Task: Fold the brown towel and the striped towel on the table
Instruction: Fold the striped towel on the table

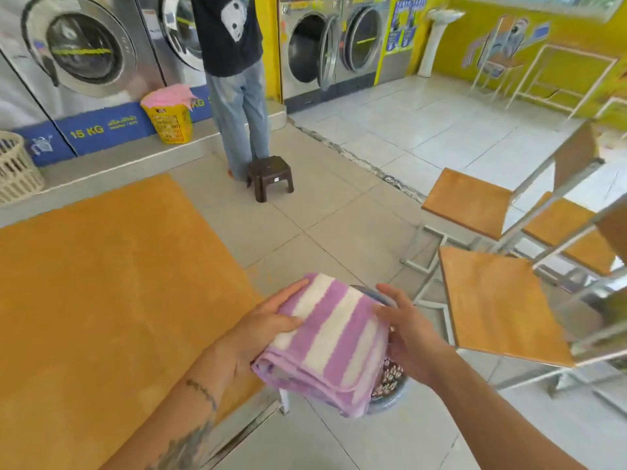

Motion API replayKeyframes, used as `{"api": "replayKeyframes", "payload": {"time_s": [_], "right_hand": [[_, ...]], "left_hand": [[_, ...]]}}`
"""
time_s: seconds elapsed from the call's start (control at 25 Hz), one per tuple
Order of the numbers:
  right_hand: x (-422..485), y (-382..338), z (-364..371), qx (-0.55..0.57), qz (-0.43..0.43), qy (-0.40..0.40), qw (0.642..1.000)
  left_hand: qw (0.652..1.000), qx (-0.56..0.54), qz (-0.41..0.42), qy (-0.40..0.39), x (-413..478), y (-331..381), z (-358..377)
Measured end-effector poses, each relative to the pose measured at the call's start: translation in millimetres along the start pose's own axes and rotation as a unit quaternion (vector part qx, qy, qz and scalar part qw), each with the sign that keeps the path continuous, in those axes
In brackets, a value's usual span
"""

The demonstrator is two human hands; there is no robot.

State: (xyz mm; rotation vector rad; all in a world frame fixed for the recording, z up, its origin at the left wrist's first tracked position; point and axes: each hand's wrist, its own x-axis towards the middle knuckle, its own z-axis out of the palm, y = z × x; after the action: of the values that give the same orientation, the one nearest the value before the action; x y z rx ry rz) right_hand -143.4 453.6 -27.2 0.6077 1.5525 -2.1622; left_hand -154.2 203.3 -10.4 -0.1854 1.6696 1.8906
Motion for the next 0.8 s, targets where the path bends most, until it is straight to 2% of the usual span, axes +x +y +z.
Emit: {"api": "replayKeyframes", "payload": {"time_s": [0.12,0.24,0.32,0.36,0.48,0.56,0.68,0.8], "right_hand": [[13.6,-32.9,-34.6,-0.025,0.036,-0.053,0.998],[30.1,-57.9,-53.0,-0.043,0.052,-0.072,0.995],[42.4,-65.7,-61.5,-0.01,0.046,-0.059,0.997],[48.2,-66.4,-64.7,0.015,0.041,-0.051,0.998],[66.8,-59.0,-74.4,0.094,0.042,-0.033,0.994],[80.2,-50.7,-81.6,0.06,0.046,-0.01,0.997],[105.3,-37.9,-94.6,-0.109,0.034,0.068,0.991],[147.0,-18.4,-113.0,-0.251,0.043,0.07,0.964]], "left_hand": [[0.998,0.057,-0.006,-0.026,31.1,24.8,26.0],[0.992,0.1,0.02,0.077,66.5,35.7,34.3],[0.989,0.01,-0.018,0.149,87.1,21.8,34.6],[0.986,-0.065,-0.053,0.143,94.8,8.9,37.1],[0.957,-0.254,-0.133,0.036,113.6,-27.7,59.9],[0.936,-0.323,-0.13,0.047,127.9,-37.0,79.5],[0.945,-0.259,-0.129,0.153,152.1,-41.7,91.6],[0.969,-0.086,-0.123,0.197,181.5,-54.2,93.4]]}}
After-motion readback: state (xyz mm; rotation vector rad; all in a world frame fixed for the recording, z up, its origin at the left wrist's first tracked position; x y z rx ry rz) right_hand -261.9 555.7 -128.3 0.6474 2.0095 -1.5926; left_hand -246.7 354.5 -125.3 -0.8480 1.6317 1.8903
